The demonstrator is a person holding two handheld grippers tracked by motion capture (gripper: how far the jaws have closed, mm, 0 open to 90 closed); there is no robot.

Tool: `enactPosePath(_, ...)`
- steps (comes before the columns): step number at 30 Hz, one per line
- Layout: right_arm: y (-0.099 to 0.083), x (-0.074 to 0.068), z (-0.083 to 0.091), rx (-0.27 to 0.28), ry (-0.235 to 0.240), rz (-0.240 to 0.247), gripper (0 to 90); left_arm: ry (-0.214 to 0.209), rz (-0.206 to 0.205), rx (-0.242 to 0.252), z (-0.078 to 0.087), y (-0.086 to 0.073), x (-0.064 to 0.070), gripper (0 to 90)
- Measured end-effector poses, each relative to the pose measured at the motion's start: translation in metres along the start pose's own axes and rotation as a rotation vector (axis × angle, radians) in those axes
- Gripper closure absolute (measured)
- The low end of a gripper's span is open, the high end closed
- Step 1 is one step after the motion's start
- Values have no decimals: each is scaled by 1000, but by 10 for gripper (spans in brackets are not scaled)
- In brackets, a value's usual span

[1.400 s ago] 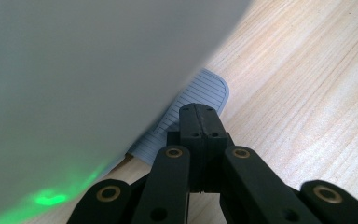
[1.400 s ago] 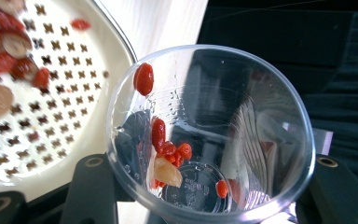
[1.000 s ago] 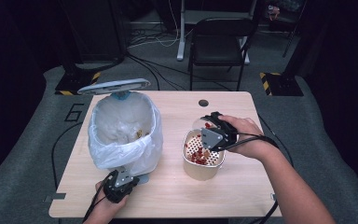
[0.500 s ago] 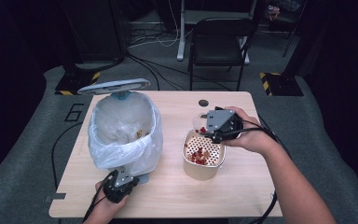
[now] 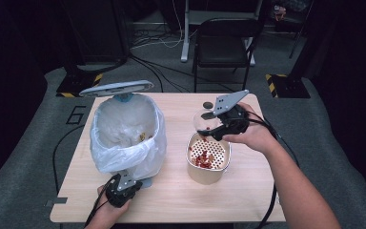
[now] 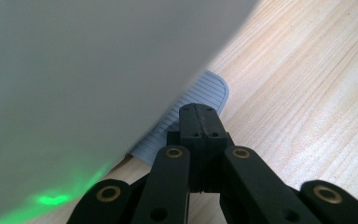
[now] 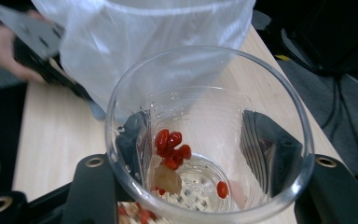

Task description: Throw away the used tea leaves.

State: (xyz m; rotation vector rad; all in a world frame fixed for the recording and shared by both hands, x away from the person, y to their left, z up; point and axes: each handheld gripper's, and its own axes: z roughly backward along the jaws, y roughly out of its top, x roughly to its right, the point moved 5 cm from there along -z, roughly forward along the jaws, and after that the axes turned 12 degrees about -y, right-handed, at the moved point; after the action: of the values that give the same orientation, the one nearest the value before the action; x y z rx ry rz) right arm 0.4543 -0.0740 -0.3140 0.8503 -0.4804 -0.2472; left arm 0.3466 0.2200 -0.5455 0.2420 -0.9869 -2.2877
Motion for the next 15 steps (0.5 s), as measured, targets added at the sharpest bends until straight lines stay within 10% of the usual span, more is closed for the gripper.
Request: enactPosePath(15, 54, -21, -12, 121, 71, -88, 436, 1, 9, 8, -1, 0, 0, 900)
